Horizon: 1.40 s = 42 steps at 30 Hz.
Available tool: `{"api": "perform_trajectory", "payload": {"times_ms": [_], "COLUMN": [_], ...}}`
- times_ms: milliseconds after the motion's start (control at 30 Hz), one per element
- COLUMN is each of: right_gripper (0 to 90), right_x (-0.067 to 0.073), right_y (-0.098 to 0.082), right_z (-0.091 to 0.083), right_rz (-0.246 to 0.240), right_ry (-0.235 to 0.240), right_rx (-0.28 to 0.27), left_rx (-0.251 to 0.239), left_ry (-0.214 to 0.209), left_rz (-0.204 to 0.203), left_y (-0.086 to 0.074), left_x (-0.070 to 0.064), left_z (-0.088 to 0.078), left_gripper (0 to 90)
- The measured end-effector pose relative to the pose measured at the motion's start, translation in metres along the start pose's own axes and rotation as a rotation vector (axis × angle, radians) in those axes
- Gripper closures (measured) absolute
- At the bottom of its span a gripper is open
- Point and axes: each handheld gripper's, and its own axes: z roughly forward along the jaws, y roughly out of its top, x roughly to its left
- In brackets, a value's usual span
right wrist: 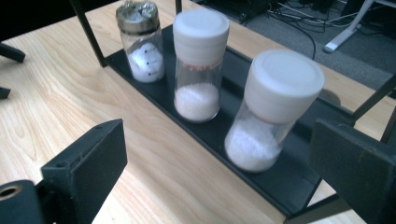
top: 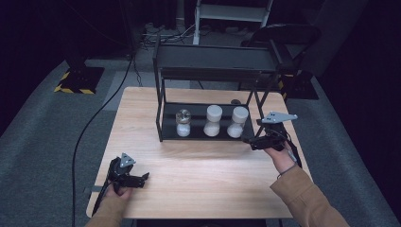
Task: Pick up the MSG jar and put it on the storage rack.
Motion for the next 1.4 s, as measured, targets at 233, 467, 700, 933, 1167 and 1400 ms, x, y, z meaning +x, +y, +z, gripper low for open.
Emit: {"api": "perform_trajectory", "payload": {"times_ms": [233, 467, 700, 933, 1167, 1400], "right_gripper": [4.3, 4.3, 4.4, 4.6, 4.7, 4.7], "right_x": [0.005, 0.007, 0.007, 0.008, 0.008, 0.008], "right_y": [-0.016, -0.030, -0.042, -0.055, -0.066, -0.078], "right_z": [0.003, 0.008, 0.015, 0.024, 0.030, 0.035], "right_rz": [-0.010, -0.021, -0.031, -0.035, -0.039, -0.039], "right_ry": [0.005, 0.004, 0.016, 0.026, 0.032, 0.038], "right_rx": [0.031, 0.054, 0.085, 0.103, 0.125, 0.147], "left_rx": [-0.002, -0.001, -0.002, -0.001, -0.002, -0.002], "left_ry": [0.000, 0.000, 0.000, 0.000, 0.000, 0.000], "left_rz": [-0.004, -0.003, -0.003, -0.002, -0.005, -0.005], "left_y": [0.000, 0.000, 0.000, 0.000, 0.000, 0.000], "left_x": [0.000, 0.000, 0.000, 0.000, 0.000, 0.000], "left_z": [0.001, 0.000, 0.001, 0.000, 0.001, 0.001], "left_gripper": [1.2, 1.3, 1.3, 1.3, 1.2, 1.2]}}
